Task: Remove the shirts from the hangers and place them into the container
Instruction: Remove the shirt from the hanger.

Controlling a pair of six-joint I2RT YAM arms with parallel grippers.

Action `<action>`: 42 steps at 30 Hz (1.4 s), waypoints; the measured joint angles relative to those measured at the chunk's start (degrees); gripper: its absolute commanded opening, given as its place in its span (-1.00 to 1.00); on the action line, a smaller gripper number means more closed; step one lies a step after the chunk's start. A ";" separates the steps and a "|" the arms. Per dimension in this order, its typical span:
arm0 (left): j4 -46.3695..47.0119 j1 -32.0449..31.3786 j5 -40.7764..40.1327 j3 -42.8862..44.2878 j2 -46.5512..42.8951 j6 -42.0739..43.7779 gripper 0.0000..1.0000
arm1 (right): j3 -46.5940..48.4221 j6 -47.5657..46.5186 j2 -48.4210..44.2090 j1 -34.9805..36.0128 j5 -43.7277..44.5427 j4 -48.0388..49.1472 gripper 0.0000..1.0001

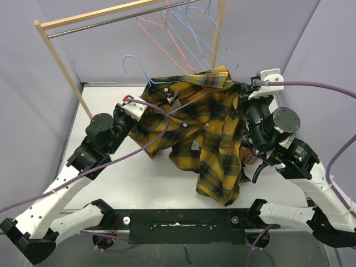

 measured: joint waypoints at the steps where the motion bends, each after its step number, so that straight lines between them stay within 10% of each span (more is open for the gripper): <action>1: 0.09 0.00 0.85 0.00 -0.33 0.00 -1.00 | 1.11 -0.98 0.42 0.00 0.28 -0.37 -1.00; 16: 2.34 0.00 10.25 -1.64 -2.25 0.70 -1.00 | 22.58 -6.64 10.29 0.00 -2.40 -3.30 -1.00; 30: 2.27 0.07 15.17 -3.67 -4.98 1.38 -1.00 | 22.82 -17.22 14.08 0.00 6.58 0.00 -1.00; 42: -5.90 1.73 26.53 -2.67 -13.88 0.50 -1.00 | 22.71 5.20 13.62 -0.11 -5.95 -32.92 -1.00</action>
